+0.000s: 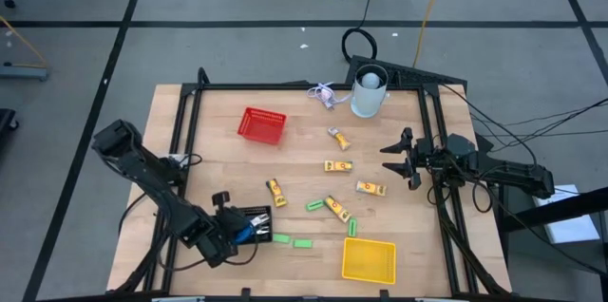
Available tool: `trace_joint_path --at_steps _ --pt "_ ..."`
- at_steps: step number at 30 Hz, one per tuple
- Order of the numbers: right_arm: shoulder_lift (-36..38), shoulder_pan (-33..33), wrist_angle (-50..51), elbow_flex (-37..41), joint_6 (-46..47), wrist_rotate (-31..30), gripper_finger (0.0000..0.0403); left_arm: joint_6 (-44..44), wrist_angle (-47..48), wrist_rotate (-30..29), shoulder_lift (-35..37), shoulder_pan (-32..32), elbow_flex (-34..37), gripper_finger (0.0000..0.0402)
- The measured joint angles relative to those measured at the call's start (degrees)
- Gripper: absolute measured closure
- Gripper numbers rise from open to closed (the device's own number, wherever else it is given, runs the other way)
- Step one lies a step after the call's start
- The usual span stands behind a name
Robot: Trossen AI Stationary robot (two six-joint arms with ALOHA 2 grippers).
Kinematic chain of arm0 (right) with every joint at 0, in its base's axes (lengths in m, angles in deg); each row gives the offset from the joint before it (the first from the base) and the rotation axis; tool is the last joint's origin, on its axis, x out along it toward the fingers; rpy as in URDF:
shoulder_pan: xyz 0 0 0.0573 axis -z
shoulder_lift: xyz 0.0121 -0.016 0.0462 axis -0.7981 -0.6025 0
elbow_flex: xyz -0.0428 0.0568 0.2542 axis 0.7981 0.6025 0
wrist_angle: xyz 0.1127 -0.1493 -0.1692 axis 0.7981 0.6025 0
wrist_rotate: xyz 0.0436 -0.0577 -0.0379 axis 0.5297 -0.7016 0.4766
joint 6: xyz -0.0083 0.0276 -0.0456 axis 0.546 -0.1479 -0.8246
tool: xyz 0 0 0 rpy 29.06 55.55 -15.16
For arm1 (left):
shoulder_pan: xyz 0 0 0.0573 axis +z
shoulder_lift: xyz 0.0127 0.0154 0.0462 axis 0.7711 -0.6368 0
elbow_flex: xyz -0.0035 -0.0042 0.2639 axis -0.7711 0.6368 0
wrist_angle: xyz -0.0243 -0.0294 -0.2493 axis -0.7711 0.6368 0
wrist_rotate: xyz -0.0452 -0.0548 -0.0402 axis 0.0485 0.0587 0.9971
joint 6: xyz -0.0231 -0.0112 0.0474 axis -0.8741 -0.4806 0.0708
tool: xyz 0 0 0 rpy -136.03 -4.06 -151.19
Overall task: Pick & Place School Supplies
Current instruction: Put the blue hole punch into the black bin, then put the crayon box into the red bin
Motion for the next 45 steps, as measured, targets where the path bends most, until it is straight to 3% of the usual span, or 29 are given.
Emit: trace_joint_path --at_steps 5,9,15,19,21,23,26,28,30,35,40,45 --pt "-0.12 0.00 0.02 0.00 0.01 0.00 0.0202 0.28 0.17 -2.71 2.31 -0.60 -0.04 0.0190" --pt "-0.50 0.00 0.02 0.02 0.00 0.00 0.0202 1.09 1.01 -8.60 4.72 -1.82 -0.04 0.0152" --pt "-3.28 0.02 -2.29 1.42 0.24 -2.13 0.0202 4.71 1.15 -27.01 10.34 -3.11 1.41 0.0136" --pt "-8.31 -0.01 -7.44 2.53 -0.91 -4.55 0.0202 12.89 -8.86 -39.73 14.75 -1.81 6.93 0.0147" --pt "-11.43 -0.01 -10.73 2.53 -1.54 -5.56 0.0202 22.81 -21.32 -40.29 17.57 0.14 11.91 0.0154" --pt "-14.72 -0.02 -15.73 2.53 -2.34 -5.77 0.0202 35.86 -38.10 -34.29 20.43 3.56 17.99 0.0159" --pt "-20.19 -0.02 -22.57 2.53 -3.59 -5.88 0.0202 52.73 -66.38 -15.42 22.73 10.95 27.68 0.0166" --pt "-23.70 -0.02 -26.05 2.47 -4.07 -5.90 0.0202 57.75 -79.79 -5.19 23.29 16.37 32.98 0.0172" --pt "-26.98 -0.02 -28.46 2.47 -4.28 -5.96 0.0202 58.86 -85.87 1.84 23.50 22.76 36.36 0.0179" --pt "-33.27 0.00 -32.62 2.47 -4.02 -6.01 0.0202 57.71 -80.91 16.53 23.52 37.71 37.27 0.0195" --pt "-36.62 0.00 -34.98 2.47 -3.02 -6.12 0.0202 59.69 -73.94 19.25 23.59 47.14 37.39 0.0197" --pt "-38.20 0.00 -35.81 1.82 -1.77 -6.41 0.0202 58.79 -64.77 20.70 28.08 50.63 37.07 0.0190"
